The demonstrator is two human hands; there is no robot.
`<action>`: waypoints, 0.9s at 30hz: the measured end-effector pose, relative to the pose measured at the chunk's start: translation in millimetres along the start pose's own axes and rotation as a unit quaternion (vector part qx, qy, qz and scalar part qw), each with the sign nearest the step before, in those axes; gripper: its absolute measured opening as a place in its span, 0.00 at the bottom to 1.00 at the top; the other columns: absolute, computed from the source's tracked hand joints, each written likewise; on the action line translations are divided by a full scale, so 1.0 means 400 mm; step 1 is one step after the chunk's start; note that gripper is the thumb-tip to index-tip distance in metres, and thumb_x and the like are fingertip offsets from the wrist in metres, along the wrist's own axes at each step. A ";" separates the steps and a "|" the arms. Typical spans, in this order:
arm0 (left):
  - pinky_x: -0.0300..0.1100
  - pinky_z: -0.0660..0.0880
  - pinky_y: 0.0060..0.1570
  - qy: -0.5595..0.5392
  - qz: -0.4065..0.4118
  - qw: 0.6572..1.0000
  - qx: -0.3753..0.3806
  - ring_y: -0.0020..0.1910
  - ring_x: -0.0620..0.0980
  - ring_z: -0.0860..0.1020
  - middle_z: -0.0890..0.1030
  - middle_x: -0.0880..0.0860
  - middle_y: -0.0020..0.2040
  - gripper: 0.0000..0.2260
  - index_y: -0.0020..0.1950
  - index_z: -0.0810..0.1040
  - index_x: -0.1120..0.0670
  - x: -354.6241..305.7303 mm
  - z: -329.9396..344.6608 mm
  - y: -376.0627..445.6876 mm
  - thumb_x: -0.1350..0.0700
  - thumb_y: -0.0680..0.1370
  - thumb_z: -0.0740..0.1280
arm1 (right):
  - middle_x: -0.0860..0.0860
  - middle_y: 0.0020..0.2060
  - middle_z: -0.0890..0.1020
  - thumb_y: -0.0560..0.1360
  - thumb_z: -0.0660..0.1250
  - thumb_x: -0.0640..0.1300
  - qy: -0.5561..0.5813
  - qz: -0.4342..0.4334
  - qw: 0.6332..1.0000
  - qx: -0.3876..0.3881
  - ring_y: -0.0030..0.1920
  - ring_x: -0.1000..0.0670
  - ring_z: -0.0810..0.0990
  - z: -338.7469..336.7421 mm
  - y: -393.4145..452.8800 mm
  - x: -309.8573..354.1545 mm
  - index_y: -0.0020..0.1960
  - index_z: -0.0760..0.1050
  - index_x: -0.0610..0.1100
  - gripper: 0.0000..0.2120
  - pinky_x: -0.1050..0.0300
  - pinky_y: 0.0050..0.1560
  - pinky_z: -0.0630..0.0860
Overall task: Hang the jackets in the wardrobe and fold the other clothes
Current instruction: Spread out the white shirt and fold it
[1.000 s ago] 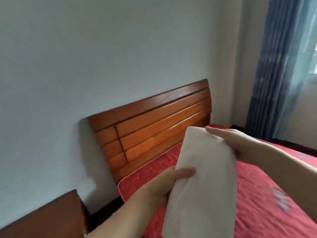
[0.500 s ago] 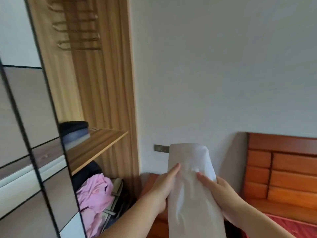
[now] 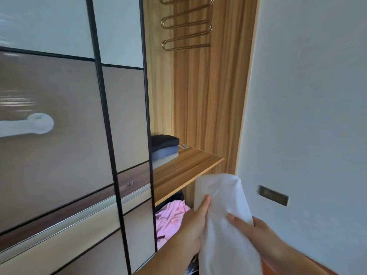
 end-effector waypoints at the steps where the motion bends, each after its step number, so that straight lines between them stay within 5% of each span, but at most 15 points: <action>1: 0.43 0.81 0.43 -0.010 0.008 1.000 -0.009 0.46 0.54 0.84 0.85 0.54 0.50 0.28 0.60 0.78 0.56 -0.022 0.009 0.025 0.36 0.71 0.71 | 0.50 0.52 0.85 0.61 0.78 0.58 0.024 0.007 0.999 0.048 0.55 0.49 0.83 -0.005 0.032 -0.003 0.59 0.80 0.44 0.31 0.46 0.63 0.75; 5: 0.50 0.79 0.54 -0.041 0.044 0.994 -0.094 0.49 0.55 0.82 0.82 0.55 0.53 0.32 0.61 0.76 0.55 -0.123 0.042 0.132 0.34 0.68 0.72 | 0.48 0.65 0.78 0.68 0.78 0.49 0.079 0.040 0.968 0.233 0.66 0.46 0.76 -0.052 0.149 -0.007 0.71 0.69 0.48 0.35 0.44 0.71 0.66; 8: 0.50 0.79 0.51 -0.087 0.067 0.987 -0.115 0.50 0.55 0.82 0.83 0.55 0.53 0.40 0.62 0.77 0.55 -0.192 0.078 0.205 0.28 0.60 0.73 | 0.41 0.64 0.78 0.70 0.74 0.38 0.097 0.053 0.952 0.287 0.65 0.40 0.76 -0.110 0.255 0.031 0.71 0.69 0.44 0.32 0.39 0.70 0.66; 11: 0.51 0.77 0.54 -0.163 0.082 0.981 -0.058 0.53 0.56 0.81 0.83 0.57 0.54 0.25 0.62 0.77 0.58 -0.273 0.100 0.219 0.39 0.76 0.68 | 0.40 0.61 0.80 0.69 0.70 0.36 0.032 0.039 0.948 0.314 0.62 0.40 0.78 -0.162 0.370 0.111 0.68 0.73 0.41 0.27 0.41 0.68 0.69; 16: 0.53 0.80 0.46 -0.225 0.108 0.967 -0.050 0.44 0.59 0.83 0.83 0.60 0.48 0.12 0.56 0.78 0.59 -0.398 0.024 0.322 0.52 0.78 0.67 | 0.42 0.58 0.82 0.67 0.70 0.37 -0.129 0.052 0.915 0.379 0.61 0.43 0.80 -0.206 0.556 0.233 0.65 0.74 0.39 0.25 0.49 0.63 0.74; 19: 0.56 0.80 0.53 -0.183 0.109 0.974 -0.079 0.50 0.59 0.83 0.84 0.61 0.50 0.15 0.59 0.80 0.58 -0.435 -0.013 0.423 0.51 0.77 0.70 | 0.40 0.58 0.82 0.65 0.71 0.36 -0.138 0.074 0.916 0.368 0.59 0.42 0.81 -0.230 0.688 0.269 0.64 0.74 0.38 0.27 0.49 0.58 0.76; 24: 0.55 0.79 0.55 -0.173 0.139 0.971 -0.086 0.53 0.59 0.83 0.85 0.60 0.51 0.13 0.61 0.79 0.59 -0.501 -0.069 0.560 0.57 0.79 0.68 | 0.32 0.54 0.80 0.47 0.81 0.43 0.021 0.090 0.975 0.204 0.47 0.35 0.83 -0.304 0.938 0.267 0.60 0.76 0.29 0.44 0.43 0.56 0.72; 27: 0.55 0.81 0.51 -0.213 0.135 0.958 -0.134 0.52 0.58 0.83 0.84 0.59 0.52 0.11 0.61 0.78 0.56 -0.518 -0.121 0.637 0.58 0.78 0.68 | 0.35 0.58 0.80 0.58 0.78 0.60 0.102 0.059 0.974 0.194 0.55 0.33 0.81 -0.237 1.027 0.293 0.60 0.80 0.36 0.38 0.42 0.53 0.77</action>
Point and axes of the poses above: each hand's wrist, its own y-axis towards the middle knuckle, its own z-axis out of the palm, x = y × z, the point moved 7 cm from there along y, towards the middle knuckle
